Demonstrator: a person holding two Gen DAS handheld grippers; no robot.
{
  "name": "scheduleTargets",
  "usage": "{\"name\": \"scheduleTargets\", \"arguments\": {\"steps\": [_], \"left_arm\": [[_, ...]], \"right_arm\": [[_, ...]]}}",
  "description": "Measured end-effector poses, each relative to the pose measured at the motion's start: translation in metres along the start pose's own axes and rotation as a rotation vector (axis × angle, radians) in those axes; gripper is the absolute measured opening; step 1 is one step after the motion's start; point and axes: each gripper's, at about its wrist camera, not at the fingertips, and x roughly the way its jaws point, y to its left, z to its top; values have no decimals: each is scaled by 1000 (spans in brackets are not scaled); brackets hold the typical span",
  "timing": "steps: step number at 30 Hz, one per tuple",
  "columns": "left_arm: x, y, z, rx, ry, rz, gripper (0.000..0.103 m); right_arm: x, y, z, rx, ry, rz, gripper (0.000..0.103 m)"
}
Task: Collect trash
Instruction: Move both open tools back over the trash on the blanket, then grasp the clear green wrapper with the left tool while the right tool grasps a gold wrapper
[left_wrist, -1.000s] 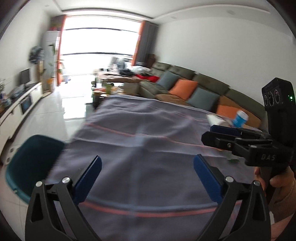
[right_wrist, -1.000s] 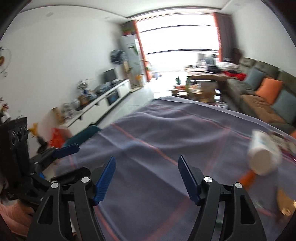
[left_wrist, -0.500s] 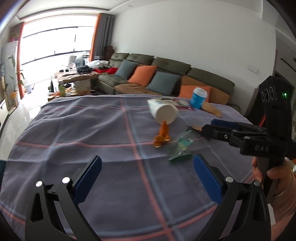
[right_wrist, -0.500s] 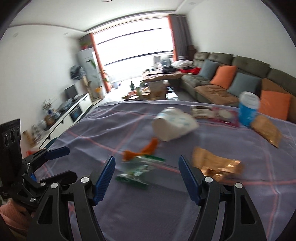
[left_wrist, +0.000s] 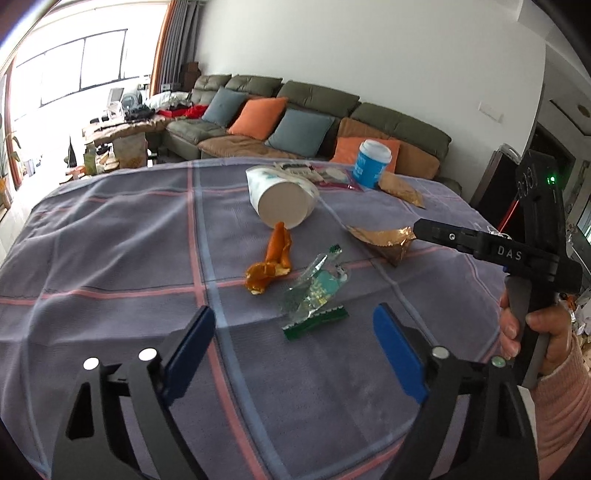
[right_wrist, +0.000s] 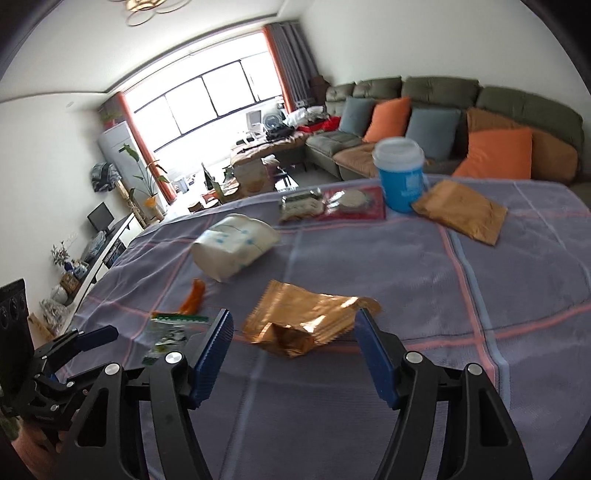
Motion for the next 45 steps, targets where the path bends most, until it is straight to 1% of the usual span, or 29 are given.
{"name": "scheduleTargets", "arguments": {"steps": [4,6,8,10,13,15,16,18,19,21,22,23,26,27,29,33,34,35,36,37,38,45], "left_arm": [[9,0,3,-8,36,-9,82],[14,-1,4,-7,50,-15,79],[19,-2,5,-4,65,-15,75],[23,-3,6,-3,79,-18,74],[27,-3,7,-2,97,-22,66],[29,-4,7,-1,107,-28,57],[31,-4,8,-1,113,-31,55],[32,-5,7,4,120,-35,48],[33,-6,7,5,123,-37,46],[34,-6,7,8,125,-43,36],[34,-7,6,10,128,-47,33],[35,-7,6,10,130,-48,27],[35,-7,6,13,129,-48,25],[35,-8,6,15,127,-47,17],[36,-9,6,18,134,-50,10],[35,-9,6,18,125,-42,10],[35,-9,5,18,124,-44,9],[34,-9,5,17,122,-42,9],[33,-9,5,18,119,-41,9],[33,-10,5,20,117,-42,9],[32,-10,4,21,115,-41,9],[20,-9,2,31,85,-33,8]], "right_arm": [[7,-10,1,34,21,12,65],[11,-13,2,44,30,14,65],[14,-16,3,56,37,24,62],[17,-19,5,66,46,32,61],[22,-21,5,76,61,43,57],[24,-21,4,81,69,52,53],[25,-21,4,81,72,54,50],[25,-22,3,83,75,61,48],[24,-22,3,83,76,62,47],[23,-22,3,85,77,65,46],[22,-23,2,87,79,68,45],[20,-23,1,88,80,69,45],[19,-24,-1,95,83,73,45],[19,-24,-1,97,84,75,45],[18,-25,-2,108,89,84,45],[16,-24,-3,111,86,92,44],[16,-24,-3,111,84,93,38],[16,-24,-3,111,85,97,28],[16,-23,-3,110,85,98,23],[16,-23,-3,110,85,101,15],[16,-23,-3,111,84,104,11],[11,-19,-3,99,61,105,5]]}}
